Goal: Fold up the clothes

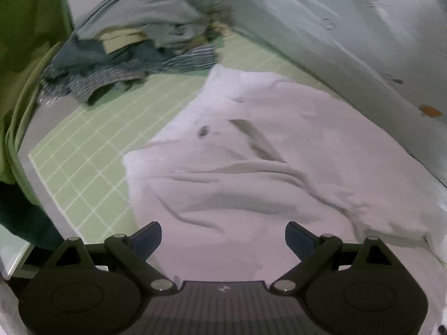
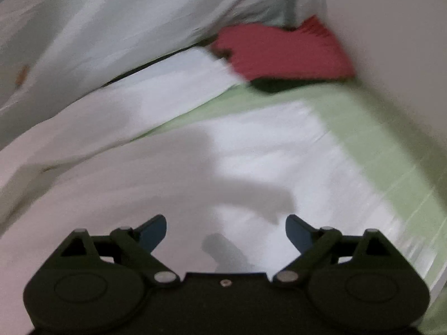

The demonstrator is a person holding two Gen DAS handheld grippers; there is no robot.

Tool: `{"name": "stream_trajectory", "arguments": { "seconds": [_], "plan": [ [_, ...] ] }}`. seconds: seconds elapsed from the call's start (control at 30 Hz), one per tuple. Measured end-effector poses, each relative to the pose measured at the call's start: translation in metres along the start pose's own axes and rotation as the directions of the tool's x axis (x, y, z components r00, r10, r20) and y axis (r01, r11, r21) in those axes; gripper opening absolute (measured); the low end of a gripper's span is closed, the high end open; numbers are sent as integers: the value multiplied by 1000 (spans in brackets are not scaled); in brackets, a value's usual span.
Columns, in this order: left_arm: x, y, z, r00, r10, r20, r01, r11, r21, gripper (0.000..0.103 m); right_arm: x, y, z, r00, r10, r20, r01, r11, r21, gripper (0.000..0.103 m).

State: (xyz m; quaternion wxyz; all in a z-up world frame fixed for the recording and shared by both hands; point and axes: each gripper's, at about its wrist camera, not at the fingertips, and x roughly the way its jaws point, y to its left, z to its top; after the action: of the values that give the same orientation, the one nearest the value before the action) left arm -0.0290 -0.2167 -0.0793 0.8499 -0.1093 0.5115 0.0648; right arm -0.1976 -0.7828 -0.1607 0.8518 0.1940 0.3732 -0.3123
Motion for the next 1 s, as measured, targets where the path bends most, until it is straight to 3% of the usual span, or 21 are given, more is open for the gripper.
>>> {"name": "stream_trajectory", "arguments": {
  "seconds": [0.27,0.4,0.63,0.73,0.77,0.87,1.0],
  "plan": [
    [53,75,24,993,53,-102,-62,994,-86,95,-30,92,-48,991,95,-95,-90,995,52,94],
    [75,105,32,990,46,-131,-60,992,-109,93,-40,136,-59,988,82,-130,-85,996,-17,94],
    [101,116,39,987,-75,-145,66,995,-71,68,-56,186,-67,985,88,-146,-93,995,-29,94],
    [108,117,43,979,-136,-154,127,990,-63,46,-63,197,-71,986,86,-142,-94,995,-45,94],
    [109,117,44,979,-139,-150,132,990,-59,30,-65,200,-72,986,86,-140,-94,994,-50,94],
    [107,122,47,978,-162,-130,152,985,-83,10,-71,207,-77,987,83,-138,-92,994,-60,94],
    [97,152,57,988,-145,-54,130,967,-218,7,-75,201,-82,987,79,-140,-86,995,-47,94]
  ]
}}
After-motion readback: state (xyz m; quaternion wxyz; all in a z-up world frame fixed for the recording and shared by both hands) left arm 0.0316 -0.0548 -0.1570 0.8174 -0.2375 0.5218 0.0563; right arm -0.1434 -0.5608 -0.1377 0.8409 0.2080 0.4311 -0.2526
